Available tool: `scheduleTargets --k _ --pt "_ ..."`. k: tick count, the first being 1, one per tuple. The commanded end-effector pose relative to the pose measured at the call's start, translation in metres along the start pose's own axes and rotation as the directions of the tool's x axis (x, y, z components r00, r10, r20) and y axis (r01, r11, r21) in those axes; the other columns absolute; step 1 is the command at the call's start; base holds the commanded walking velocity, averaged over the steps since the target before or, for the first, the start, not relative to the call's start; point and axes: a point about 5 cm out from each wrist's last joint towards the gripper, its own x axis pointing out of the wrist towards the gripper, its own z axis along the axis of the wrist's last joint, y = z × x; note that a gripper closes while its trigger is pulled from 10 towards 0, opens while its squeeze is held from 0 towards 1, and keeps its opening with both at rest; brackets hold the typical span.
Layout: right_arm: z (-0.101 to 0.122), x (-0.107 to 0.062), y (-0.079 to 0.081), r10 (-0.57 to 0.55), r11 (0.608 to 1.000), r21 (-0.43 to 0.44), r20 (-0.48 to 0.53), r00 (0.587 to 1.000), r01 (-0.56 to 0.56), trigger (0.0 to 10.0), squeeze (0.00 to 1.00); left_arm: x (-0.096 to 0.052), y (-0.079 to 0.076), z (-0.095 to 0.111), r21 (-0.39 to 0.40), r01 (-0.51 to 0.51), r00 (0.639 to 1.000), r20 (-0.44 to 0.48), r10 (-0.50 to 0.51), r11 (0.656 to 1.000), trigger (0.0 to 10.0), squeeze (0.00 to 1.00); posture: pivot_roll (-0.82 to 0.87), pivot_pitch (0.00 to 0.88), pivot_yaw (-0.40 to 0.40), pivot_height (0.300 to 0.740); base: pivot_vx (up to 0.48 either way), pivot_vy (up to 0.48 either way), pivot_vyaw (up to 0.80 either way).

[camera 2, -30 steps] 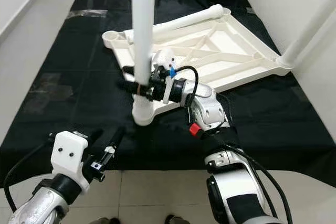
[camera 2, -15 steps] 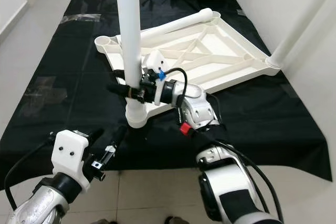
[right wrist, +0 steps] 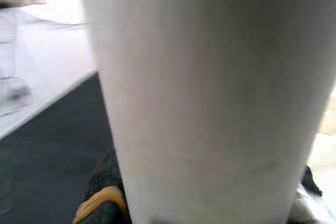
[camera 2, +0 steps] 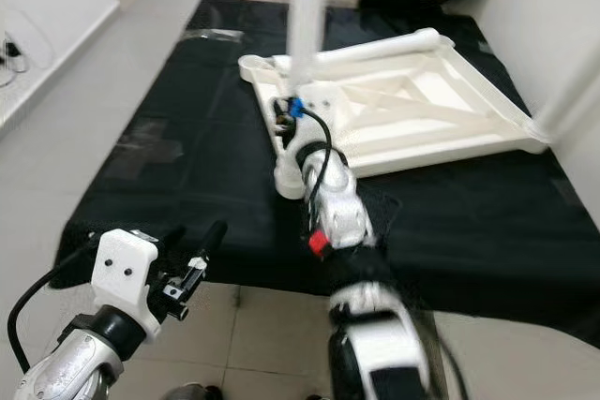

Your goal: Building children table

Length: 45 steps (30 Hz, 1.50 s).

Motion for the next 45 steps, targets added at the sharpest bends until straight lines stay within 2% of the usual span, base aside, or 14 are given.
scheduleTargets --k 1,5,7,11,17,18,20,21,22,26,36,39,41,45 --pt "-0.040 -0.014 -0.022 -0.234 0.968 0.038 -0.208 0.950 0.247 10.0 0.00 0.000 -0.001 -0.001 0.007 0.009 1.000 -0.008 -0.009 1.000 10.0 0.00 0.18 0.196 -0.025 0.740 0.000 0.000 0.00" --pt "-0.040 -0.015 -0.019 -0.240 0.966 0.043 -0.212 0.947 0.254 10.0 0.00 0.000 -0.001 -0.001 0.006 0.010 1.000 -0.007 -0.010 1.000 10.0 0.00 0.18 0.196 -0.025 0.740 0.000 0.000 0.00" --pt "-0.037 -0.017 -0.002 -0.294 0.945 0.079 -0.227 0.929 0.318 10.0 0.00 0.000 -0.002 -0.001 0.003 0.011 1.000 -0.006 -0.011 1.000 10.0 0.00 0.19 0.190 -0.028 0.740 0.000 0.000 0.00" --pt "-0.035 -0.018 0.011 -0.339 0.920 0.110 -0.255 0.906 0.375 10.0 0.00 0.000 -0.003 -0.001 0.001 0.012 1.000 -0.005 -0.012 1.000 10.0 0.00 0.19 0.190 -0.028 0.740 0.000 0.000 0.00" --pt "-0.030 -0.019 0.017 -0.383 0.906 0.090 -0.235 0.893 0.413 10.0 0.00 0.001 -0.005 -0.001 -0.008 0.021 1.000 -0.005 -0.021 1.000 10.0 0.00 0.18 0.191 -0.031 0.740 0.000 0.000 0.00" --pt "-0.029 -0.021 0.015 -0.417 0.893 0.073 -0.234 0.878 0.444 10.0 0.00 0.001 -0.007 -0.001 -0.012 0.026 1.000 -0.005 -0.026 1.000 10.0 0.00 0.18 0.192 -0.031 0.740 0.000 0.000 0.00" --pt "-0.027 -0.024 0.008 -0.546 0.828 -0.017 -0.247 0.800 0.560 10.0 0.00 0.001 -0.009 -0.001 -0.019 0.036 0.999 -0.004 -0.036 0.999 10.0 0.00 0.18 0.197 -0.031 0.740 0.000 0.000 0.00" --pt "-0.027 -0.024 0.008 -0.546 0.828 -0.017 -0.247 0.800 0.560 10.0 0.00 0.001 -0.009 -0.001 -0.019 0.036 0.999 -0.004 -0.036 0.999 10.0 0.00 0.18 0.197 -0.031 0.740 0.000 0.000 0.00" --pt "-0.027 -0.025 0.004 -0.605 0.791 -0.081 -0.252 0.755 0.607 10.0 0.00 0.001 -0.010 -0.002 -0.021 0.039 0.999 -0.004 -0.039 0.999 10.0 0.00 0.18 0.197 -0.032 0.740 0.000 0.000 0.00" --pt "-0.026 -0.027 0.000 -0.658 0.749 -0.124 -0.249 0.710 0.651 10.0 0.00 0.002 -0.010 -0.002 -0.021 0.041 0.999 -0.004 -0.041 0.999 10.0 0.00 0.18 0.200 -0.033 0.740 0.000 0.000 0.00" --pt "-0.027 -0.028 0.011 -0.629 0.766 -0.064 -0.274 0.727 0.639 10.0 0.00 0.000 -0.009 -0.002 -0.016 0.037 0.999 -0.009 -0.037 0.999 10.0 0.00 0.18 0.205 -0.027 0.740 0.000 0.000 0.00" --pt "-0.024 -0.028 0.011 -0.602 0.785 -0.015 -0.256 0.756 0.620 10.0 0.00 0.000 -0.009 -0.002 -0.016 0.038 0.999 -0.010 -0.038 0.999 10.0 0.00 0.19 0.205 -0.028 0.740 0.000 0.000 0.00" --pt "-0.007 -0.021 0.015 -0.475 0.860 0.116 -0.171 0.863 0.497 10.0 0.00 0.000 -0.008 -0.002 -0.013 0.038 0.999 -0.012 -0.038 0.999 10.0 0.00 0.18 0.206 -0.025 0.740 0.000 0.000 0.00" --pt "0.010 -0.013 0.010 -0.395 0.904 0.152 -0.058 0.917 0.400 10.0 0.00 0.001 -0.008 -0.002 -0.011 0.037 0.999 -0.012 -0.037 0.999 10.0 0.00 0.18 0.205 -0.024 0.740 0.000 0.000 0.00"
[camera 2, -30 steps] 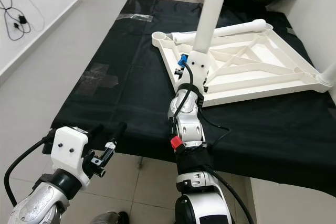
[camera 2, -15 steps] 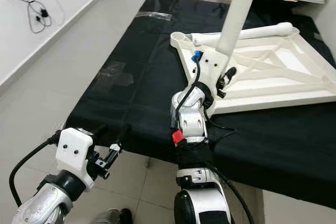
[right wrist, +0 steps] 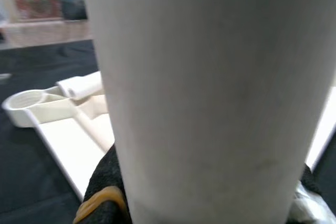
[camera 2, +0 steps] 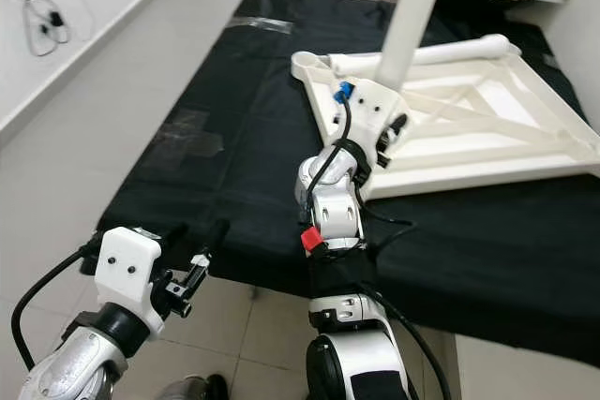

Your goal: Building children table

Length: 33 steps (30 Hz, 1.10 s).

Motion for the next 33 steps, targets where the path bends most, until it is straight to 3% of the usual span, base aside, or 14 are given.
scheduleTargets --k 1,5,6,7,8,11,12,13,15,18,21,24,25,33 --pt "-0.015 -0.008 0.005 0.095 0.991 0.102 -0.066 0.993 -0.088 10.0 0.00 -0.001 0.000 -0.004 0.004 0.003 1.000 -0.023 -0.003 1.000 10.0 0.00 0.18 0.204 -0.024 0.740 0.000 0.000 0.00" --pt "-0.030 -0.001 0.012 0.368 0.929 0.091 -0.157 0.916 -0.358 10.0 0.00 -0.001 0.001 -0.003 0.009 -0.002 1.000 -0.019 0.002 1.000 10.0 0.00 0.18 0.203 -0.025 0.740 0.000 0.000 0.00" --pt "-0.042 -0.006 0.018 0.512 0.858 0.100 -0.218 0.831 -0.503 10.0 0.00 0.000 0.002 -0.003 0.009 -0.005 1.000 -0.017 0.005 1.000 10.0 0.00 0.18 0.203 -0.027 0.740 0.000 0.000 0.00" --pt "-0.042 -0.006 0.018 0.512 0.858 0.100 -0.218 0.831 -0.503 10.0 0.00 0.000 0.002 -0.003 0.009 -0.005 1.000 -0.017 0.005 1.000 10.0 0.00 0.18 0.203 -0.027 0.740 0.000 0.000 0.00" --pt "-0.056 -0.014 0.018 0.632 0.770 0.111 -0.270 0.726 -0.629 10.0 0.00 0.000 0.003 -0.003 0.010 -0.008 1.000 -0.015 0.008 1.000 10.0 0.00 0.18 0.203 -0.027 0.740 0.000 0.000 0.00" --pt "-0.065 -0.019 0.016 0.699 0.704 0.126 -0.299 0.650 -0.699 10.0 0.00 0.000 0.003 -0.003 0.011 -0.010 1.000 -0.014 0.010 1.000 10.0 0.00 0.17 0.205 -0.026 0.740 0.000 0.000 0.00" --pt "-0.075 -0.028 0.012 0.793 0.580 0.147 -0.326 0.514 -0.801 10.0 0.00 0.001 0.004 -0.002 0.012 -0.010 1.000 -0.013 0.010 1.000 10.0 0.00 0.18 0.205 -0.026 0.740 0.000 0.000 0.00" --pt "-0.075 -0.028 0.012 0.793 0.580 0.147 -0.326 0.514 -0.801 10.0 0.00 0.001 0.004 -0.002 0.012 -0.010 1.000 -0.013 0.010 1.000 10.0 0.00 0.18 0.205 -0.026 0.740 0.000 0.000 0.00" --pt "-0.087 -0.049 0.005 0.913 0.268 0.198 -0.364 0.183 -0.943 10.0 0.00 0.001 0.004 -0.002 0.016 -0.009 1.000 -0.013 0.009 1.000 10.0 0.00 0.19 0.201 -0.022 0.740 0.000 0.000 0.00" --pt "-0.091 -0.057 0.002 0.925 0.156 0.224 -0.374 0.063 -0.962 10.0 0.00 0.001 0.004 -0.002 0.017 -0.008 1.000 -0.013 0.008 1.000 10.0 0.00 0.18 0.202 -0.022 0.740 0.000 0.000 0.00" --pt "-0.080 -0.078 0.001 0.924 -0.190 0.312 -0.263 -0.277 -0.931 10.0 0.00 0.000 0.004 -0.001 0.019 -0.010 1.000 -0.011 0.010 1.000 10.0 0.00 0.19 0.198 -0.025 0.740 0.000 0.000 0.00" --pt "-0.076 -0.081 0.001 0.908 -0.272 0.327 -0.225 -0.354 -0.905 10.0 0.00 0.000 0.005 -0.001 0.021 -0.011 1.000 -0.012 0.011 1.000 10.0 0.00 0.19 0.196 -0.024 0.740 0.000 0.000 0.00" --pt "-0.069 -0.083 0.005 0.886 -0.366 0.349 -0.153 -0.438 -0.863 10.0 0.00 -0.001 0.005 -0.001 0.021 -0.012 1.000 -0.012 0.012 1.000 10.0 0.00 0.19 0.194 -0.025 0.740 0.000 0.000 0.00" --pt "-0.053 -0.078 0.017 0.851 -0.506 0.356 0.058 -0.521 -0.786 10.0 0.00 0.000 0.001 0.000 0.012 -0.001 1.000 -0.006 0.001 1.000 10.0 0.00 0.20 0.189 -0.017 0.740 0.000 0.000 0.00"
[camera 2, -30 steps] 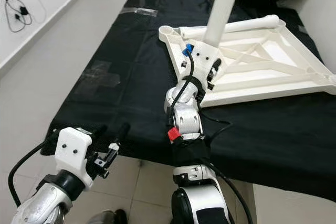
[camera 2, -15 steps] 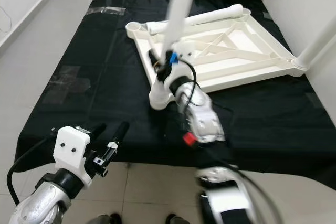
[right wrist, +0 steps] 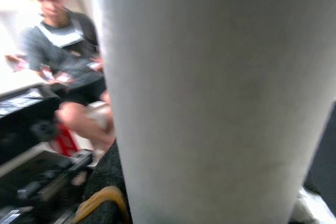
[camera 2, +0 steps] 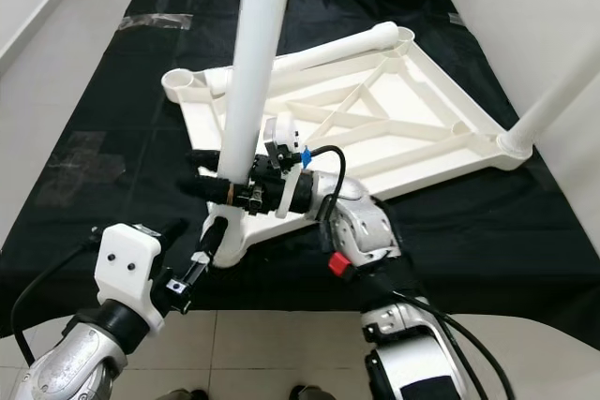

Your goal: Building children table

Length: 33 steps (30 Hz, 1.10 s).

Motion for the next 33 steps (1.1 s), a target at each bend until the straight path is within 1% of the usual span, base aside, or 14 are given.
scheduleTargets --k 1,3,4,6,7,11,12,13,19,23,24,27,30,33 --pt "-0.027 0.003 0.002 0.035 0.996 0.087 -0.059 0.998 -0.029 10.0 0.00 -0.001 -0.002 -0.001 0.001 0.008 1.000 -0.010 -0.008 1.000 10.0 0.00 0.21 0.190 -0.017 0.740 0.000 0.000 0.00" --pt "-0.032 0.007 -0.003 0.019 1.000 0.027 -0.114 0.993 -0.016 10.0 0.00 0.000 -0.003 0.001 0.000 0.012 1.000 -0.004 -0.012 1.000 10.0 0.00 0.21 0.190 -0.017 0.740 0.000 0.000 0.00" --pt "-0.032 0.007 -0.003 0.019 1.000 0.027 -0.114 0.993 -0.016 10.0 0.00 0.000 -0.003 0.001 0.000 0.012 1.000 -0.004 -0.012 1.000 10.0 0.00 0.21 0.190 -0.017 0.740 0.000 0.000 0.00" --pt "-0.035 0.010 -0.006 -0.007 0.999 -0.039 -0.167 0.986 0.001 10.0 0.00 -0.001 -0.003 0.002 0.002 0.014 1.000 -0.003 -0.014 1.000 10.0 0.00 0.22 0.191 -0.018 0.740 0.000 0.000 0.00" --pt "-0.035 0.010 -0.006 -0.007 0.999 -0.039 -0.167 0.986 0.001 10.0 0.00 -0.001 -0.003 0.002 0.002 0.014 1.000 -0.003 -0.014 1.000 10.0 0.00 0.22 0.191 -0.018 0.740 0.000 0.000 0.00" --pt "-0.035 0.013 -0.010 -0.061 0.985 -0.172 -0.228 0.972 0.021 10.0 0.00 -0.002 -0.003 0.002 0.002 0.016 1.000 -0.005 -0.016 1.000 10.0 0.00 0.21 0.191 -0.014 0.740 0.000 0.000 0.00" --pt "-0.035 0.013 -0.010 -0.061 0.985 -0.172 -0.228 0.972 0.021 10.0 0.00 -0.002 -0.003 0.002 0.002 0.016 1.000 -0.005 -0.016 1.000 10.0 0.00 0.21 0.191 -0.014 0.740 0.000 0.000 0.00" --pt "-0.036 0.013 -0.009 -0.063 0.972 -0.234 -0.276 0.959 -0.003 10.0 0.00 -0.002 -0.004 0.001 0.001 0.024 1.000 -0.005 -0.024 1.000 10.0 0.00 0.21 0.189 -0.015 0.740 0.000 0.000 0.00" --pt "-0.036 0.012 -0.009 -0.054 0.957 -0.287 -0.326 0.944 -0.044 10.0 0.00 -0.001 -0.005 0.002 -0.003 0.031 1.000 -0.005 -0.031 1.000 10.0 0.00 0.21 0.193 -0.015 0.740 0.000 0.000 0.00" --pt "-0.039 0.009 -0.010 -0.009 0.963 -0.250 -0.412 0.911 -0.104 10.0 0.00 -0.005 -0.007 -0.001 -0.011 0.043 0.999 -0.021 -0.044 0.999 10.0 0.00 0.21 0.196 -0.017 0.740 0.000 0.000 0.00" --pt "-0.039 0.009 -0.010 -0.009 0.963 -0.250 -0.412 0.911 -0.104 10.0 0.00 -0.005 -0.007 -0.001 -0.011 0.043 0.999 -0.021 -0.044 0.999 10.0 0.00 0.21 0.196 -0.017 0.740 0.000 0.000 0.00" --pt "-0.045 0.009 -0.014 -0.006 0.977 -0.190 -0.463 0.886 -0.093 10.0 0.00 -0.007 -0.009 -0.003 -0.017 0.040 0.999 -0.032 -0.041 0.999 10.0 0.00 0.20 0.202 -0.022 0.740 0.000 0.000 0.00" --pt "-0.046 0.009 -0.017 -0.017 0.985 -0.161 -0.465 0.885 -0.066 10.0 0.00 -0.007 -0.009 -0.003 -0.019 0.039 0.999 -0.034 -0.039 0.999 10.0 0.00 0.21 0.206 -0.026 0.740 0.000 0.000 0.00" --pt "-0.046 0.012 -0.018 0.016 0.994 -0.088 -0.431 0.902 -0.060 10.0 0.00 -0.007 -0.010 -0.003 -0.020 0.035 0.999 -0.035 -0.035 0.999 10.0 0.00 0.20 0.215 -0.029 0.740 0.000 0.000 0.00"
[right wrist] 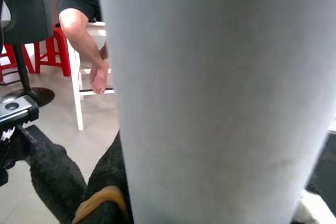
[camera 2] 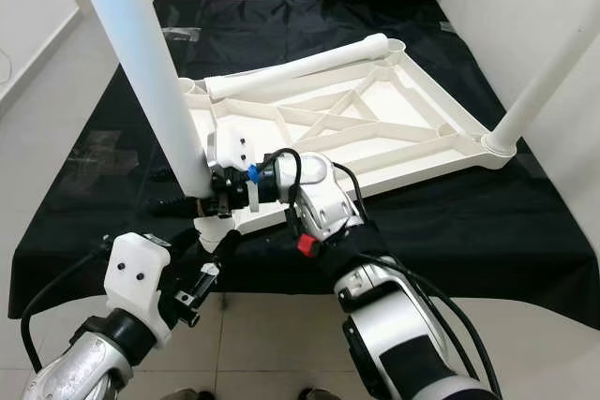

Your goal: Building children table

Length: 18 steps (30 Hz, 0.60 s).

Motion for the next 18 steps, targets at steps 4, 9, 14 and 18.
scheduleTargets --k 4,9,14,18 --pt "-0.0497 -0.0009 0.0182 0.079 0.962 0.269 -0.096 0.992 -0.051 10.0 0.00 -0.0028 -0.0015 -0.0010 -0.002 -0.005 1.000 -0.015 0.005 1.000 10.0 0.00 0.20 0.219 -0.030 0.740 0.000 0.000 0.00" --pt "-0.0471 0.0027 0.0146 0.089 0.944 0.320 -0.028 0.996 -0.075 10.0 0.00 -0.0033 -0.0031 -0.0001 0.000 -0.002 1.000 -0.011 0.002 1.000 10.0 0.00 0.20 0.223 -0.035 0.740 0.000 0.000 0.00" --pt "-0.0522 0.0041 0.0164 0.123 0.948 0.305 -0.089 0.988 -0.090 10.0 0.00 -0.0044 -0.0028 0.0015 0.002 -0.006 1.000 -0.008 0.006 1.000 10.0 0.00 0.21 0.230 -0.039 0.740 0.000 0.000 0.00" --pt "-0.0559 0.0053 0.0153 0.092 0.958 0.282 -0.144 0.985 -0.048 10.0 0.00 -0.0047 -0.0023 0.0017 0.003 -0.009 1.000 -0.008 0.009 1.000 10.0 0.00 0.21 0.230 -0.039 0.740 0.000 0.000 0.00"
